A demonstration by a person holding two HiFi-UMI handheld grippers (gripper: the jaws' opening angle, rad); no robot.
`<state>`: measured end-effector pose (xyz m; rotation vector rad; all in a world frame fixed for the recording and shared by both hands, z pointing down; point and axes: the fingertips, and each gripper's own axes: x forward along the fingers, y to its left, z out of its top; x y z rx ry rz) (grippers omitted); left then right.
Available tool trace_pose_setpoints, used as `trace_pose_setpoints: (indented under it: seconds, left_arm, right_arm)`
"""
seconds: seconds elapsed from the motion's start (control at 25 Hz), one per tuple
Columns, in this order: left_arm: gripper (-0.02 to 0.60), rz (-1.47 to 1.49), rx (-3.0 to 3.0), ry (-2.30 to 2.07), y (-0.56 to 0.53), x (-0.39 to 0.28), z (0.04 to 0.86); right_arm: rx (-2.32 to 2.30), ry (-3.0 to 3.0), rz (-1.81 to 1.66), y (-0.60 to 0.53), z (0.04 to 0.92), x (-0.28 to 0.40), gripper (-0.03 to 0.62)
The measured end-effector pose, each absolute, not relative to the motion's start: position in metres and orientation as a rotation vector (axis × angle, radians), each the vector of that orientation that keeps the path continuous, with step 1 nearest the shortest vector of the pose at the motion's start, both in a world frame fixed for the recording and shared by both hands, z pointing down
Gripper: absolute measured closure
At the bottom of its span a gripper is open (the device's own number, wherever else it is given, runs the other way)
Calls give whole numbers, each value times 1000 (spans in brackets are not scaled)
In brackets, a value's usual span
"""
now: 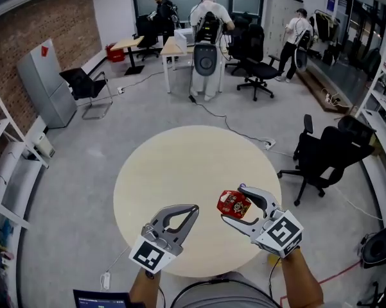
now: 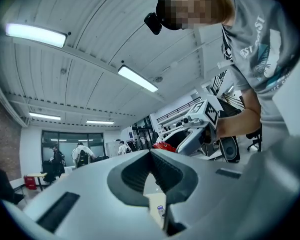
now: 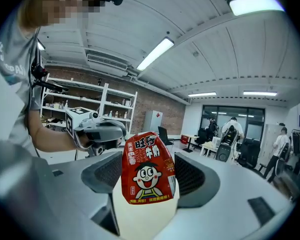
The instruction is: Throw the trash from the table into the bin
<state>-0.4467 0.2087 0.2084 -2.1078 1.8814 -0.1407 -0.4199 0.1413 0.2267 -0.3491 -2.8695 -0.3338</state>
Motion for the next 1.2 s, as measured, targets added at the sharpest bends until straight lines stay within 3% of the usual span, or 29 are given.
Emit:
trace_pose_setpoints:
  seconds: [0.76, 1.2]
  left_arm:
    - [540, -247, -2231, 1540, 231, -325, 188]
    - [540, -145, -2479, 1212, 156, -214, 205]
  right_arm:
    - [-119, -3010, -342, 192, 168, -277, 260]
    - [326, -2997, -195, 134, 186, -151, 260]
